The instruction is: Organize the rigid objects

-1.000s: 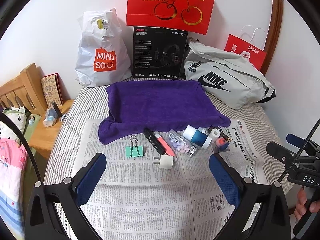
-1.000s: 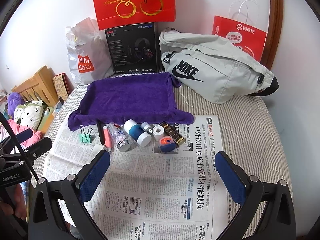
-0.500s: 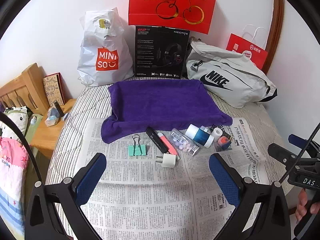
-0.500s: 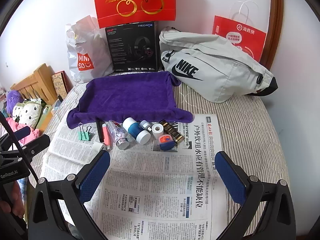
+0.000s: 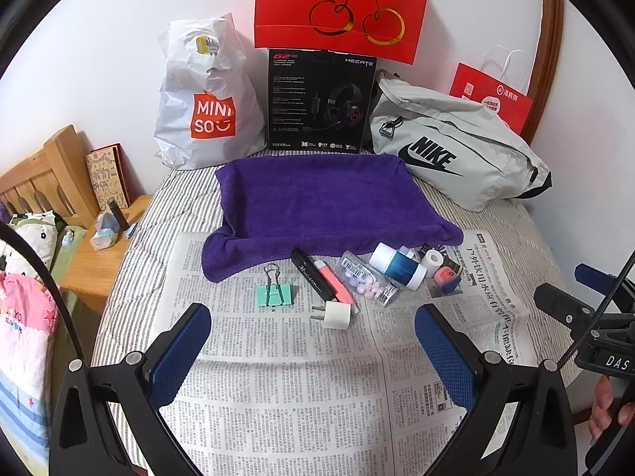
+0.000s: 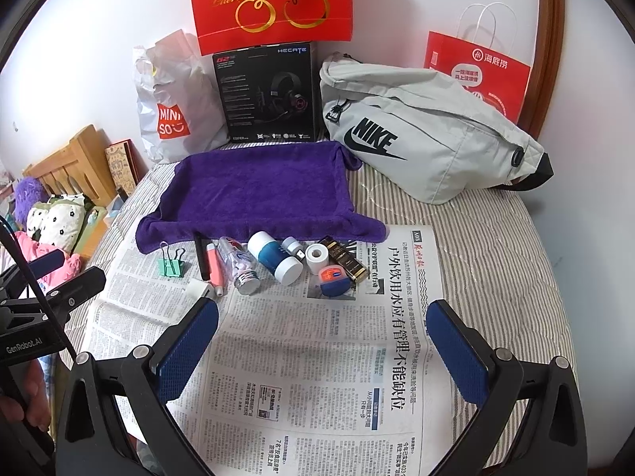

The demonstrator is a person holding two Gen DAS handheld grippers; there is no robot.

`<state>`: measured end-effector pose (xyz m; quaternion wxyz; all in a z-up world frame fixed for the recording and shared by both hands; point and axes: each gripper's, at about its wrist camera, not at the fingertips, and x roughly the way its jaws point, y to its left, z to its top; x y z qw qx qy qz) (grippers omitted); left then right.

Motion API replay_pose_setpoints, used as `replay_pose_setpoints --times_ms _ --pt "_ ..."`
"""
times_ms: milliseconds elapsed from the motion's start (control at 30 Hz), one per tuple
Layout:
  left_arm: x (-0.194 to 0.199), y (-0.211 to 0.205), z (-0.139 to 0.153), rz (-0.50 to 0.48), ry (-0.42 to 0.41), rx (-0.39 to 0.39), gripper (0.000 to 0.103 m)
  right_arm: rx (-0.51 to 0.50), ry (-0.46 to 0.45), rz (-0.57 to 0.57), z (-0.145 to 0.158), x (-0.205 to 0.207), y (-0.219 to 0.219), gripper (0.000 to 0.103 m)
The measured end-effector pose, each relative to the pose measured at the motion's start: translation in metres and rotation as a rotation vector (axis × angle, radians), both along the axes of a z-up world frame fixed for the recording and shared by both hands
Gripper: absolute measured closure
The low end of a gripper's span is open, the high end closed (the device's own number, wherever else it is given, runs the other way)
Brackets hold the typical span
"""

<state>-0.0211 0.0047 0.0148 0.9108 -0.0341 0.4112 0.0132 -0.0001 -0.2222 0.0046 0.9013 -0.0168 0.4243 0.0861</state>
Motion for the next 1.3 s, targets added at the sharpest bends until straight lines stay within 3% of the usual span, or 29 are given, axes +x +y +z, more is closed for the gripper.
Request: replay_pose_setpoints --times_ms 1300 --pt "0.0084 0.0028 -0.0100 0.007 0.015 0.013 0.000 0.011 0.015 0.001 -0.0076 0.0055 -0.0056 0.000"
